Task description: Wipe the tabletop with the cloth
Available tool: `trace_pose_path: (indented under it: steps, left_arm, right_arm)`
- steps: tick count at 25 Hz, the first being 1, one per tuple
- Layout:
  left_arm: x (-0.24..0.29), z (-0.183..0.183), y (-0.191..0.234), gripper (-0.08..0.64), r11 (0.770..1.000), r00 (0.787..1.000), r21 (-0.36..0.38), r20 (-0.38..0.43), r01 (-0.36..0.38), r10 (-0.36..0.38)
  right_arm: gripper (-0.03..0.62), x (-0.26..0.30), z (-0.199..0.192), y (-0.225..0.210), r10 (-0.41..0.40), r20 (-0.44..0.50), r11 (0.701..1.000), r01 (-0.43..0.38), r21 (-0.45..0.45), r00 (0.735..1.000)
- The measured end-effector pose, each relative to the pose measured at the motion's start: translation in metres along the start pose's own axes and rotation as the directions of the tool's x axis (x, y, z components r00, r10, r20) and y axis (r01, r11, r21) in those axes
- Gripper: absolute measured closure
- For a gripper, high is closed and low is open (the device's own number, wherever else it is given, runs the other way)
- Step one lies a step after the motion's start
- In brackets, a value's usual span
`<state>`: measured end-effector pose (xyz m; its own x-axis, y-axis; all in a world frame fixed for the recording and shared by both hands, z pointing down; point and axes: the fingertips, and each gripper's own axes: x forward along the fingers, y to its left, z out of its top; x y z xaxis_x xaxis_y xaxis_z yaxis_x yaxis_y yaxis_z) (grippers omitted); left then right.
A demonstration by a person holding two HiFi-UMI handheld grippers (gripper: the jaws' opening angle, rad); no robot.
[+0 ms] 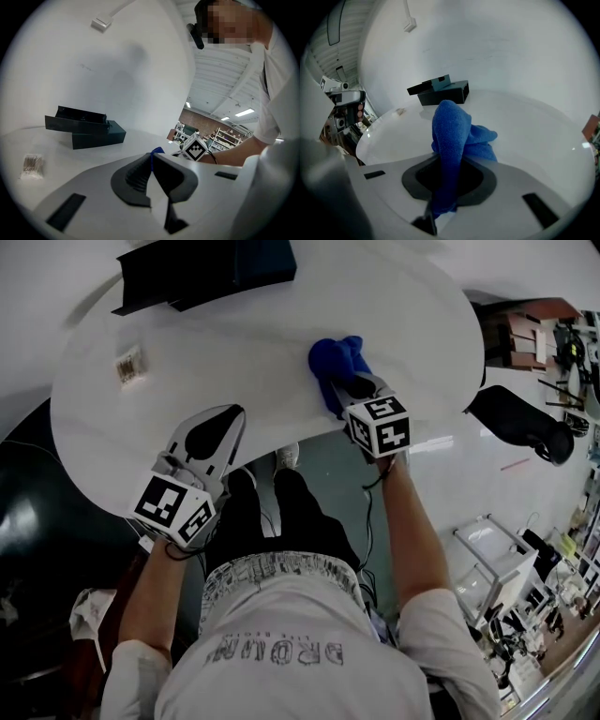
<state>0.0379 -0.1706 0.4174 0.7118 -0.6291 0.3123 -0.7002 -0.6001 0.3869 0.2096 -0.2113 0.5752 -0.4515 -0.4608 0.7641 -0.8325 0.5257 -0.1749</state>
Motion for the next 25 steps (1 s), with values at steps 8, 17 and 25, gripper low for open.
trace_pose_path:
  steps: [8,17,25]
  left_arm:
    - [-0.006,-0.002,0.002,0.532,1.0,1.0,-0.012,0.004,-0.012,0.012]
    - [-0.051,-0.01,0.032,0.532,0.998,0.998,-0.03,0.028,-0.05,0.051]
    - [-0.105,-0.012,0.064,0.532,0.994,0.992,-0.057,0.069,-0.099,0.102]
  right_arm:
    - [0.52,-0.001,0.001,-0.001,-0.005,0.002,1.0,0.004,0.021,1.0]
    - [0.521,-0.009,0.02,0.034,-0.016,0.052,1.0,0.015,0.021,0.999]
    - [0.522,0.001,0.047,0.119,0.069,0.07,0.996,-0.065,-0.061,0.995]
